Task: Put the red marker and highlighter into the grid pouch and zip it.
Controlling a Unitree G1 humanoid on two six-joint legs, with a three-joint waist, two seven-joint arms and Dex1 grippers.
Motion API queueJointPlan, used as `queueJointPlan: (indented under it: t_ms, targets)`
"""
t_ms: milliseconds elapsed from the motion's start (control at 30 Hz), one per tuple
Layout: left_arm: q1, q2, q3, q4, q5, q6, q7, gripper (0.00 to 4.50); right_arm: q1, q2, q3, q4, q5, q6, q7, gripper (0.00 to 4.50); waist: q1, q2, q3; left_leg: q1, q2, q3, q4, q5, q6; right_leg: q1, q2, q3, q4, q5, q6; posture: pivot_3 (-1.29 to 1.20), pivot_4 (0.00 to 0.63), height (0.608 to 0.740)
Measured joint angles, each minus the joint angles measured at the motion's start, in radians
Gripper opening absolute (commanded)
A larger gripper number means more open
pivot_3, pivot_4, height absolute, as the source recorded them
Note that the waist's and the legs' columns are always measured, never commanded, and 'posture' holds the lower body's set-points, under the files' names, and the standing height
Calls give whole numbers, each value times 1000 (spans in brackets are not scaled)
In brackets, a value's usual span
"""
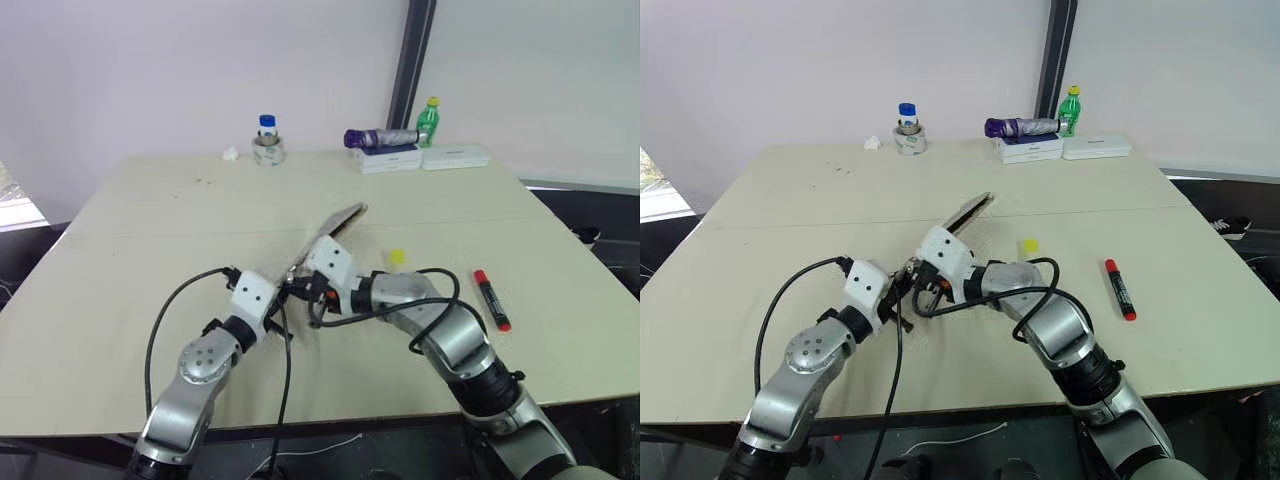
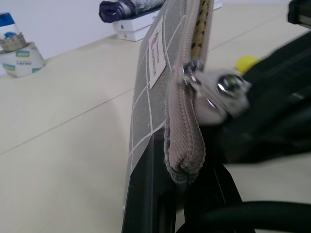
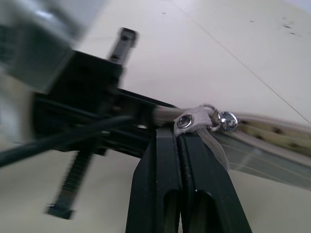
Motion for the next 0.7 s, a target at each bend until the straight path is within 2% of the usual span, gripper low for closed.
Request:
queueJointPlan:
  t_ms: [67, 167, 267, 367, 533, 700]
  targets:
    - [-4, -12, 1, 8, 5, 0, 7, 0, 0, -3, -1, 0, -5, -1, 0, 64, 2, 0, 0, 0, 0, 0, 0, 0, 0, 0, 0, 0, 0, 0, 0, 0, 150, 737]
    - [-23, -29, 1, 26, 14, 1, 22, 0, 0, -30, -10, -5, 10, -5, 29, 936, 11, 0, 0, 0, 0, 0, 0, 0, 0, 0, 0, 0, 0, 0, 0, 0, 150, 737]
    - [-48, -38, 6, 39, 25, 1, 44, 0, 7, -79, -43, -30, 47, 1, 69, 2441, 16, 0, 0, 0, 0, 0, 0, 0, 0, 0, 0, 0, 0, 0, 0, 0, 150, 737]
    - [-61, -33, 37, 55, 35, 1, 67, 0, 19, -140, -153, -22, 47, 7, 34, 3974, 20, 0, 0, -1, 0, 1, 0, 0, 0, 0, 0, 0, -1, 0, 0, 0, 150, 737]
    - [-70, 26, 41, 78, 72, -26, 54, 0, 74, -237, -282, 75, 5, 12, -49, 3974, 20, 0, 0, -1, -1, 2, 0, 0, 0, 0, 0, -1, -2, 0, 0, 0, 150, 737]
    - [-81, 60, 36, 123, 100, -78, 22, 0, 130, -246, -373, 203, -53, 64, -191, 3974, 18, 0, 0, -1, 0, 2, -1, 0, 0, 0, 0, -1, -1, 0, 0, 0, 150, 737]
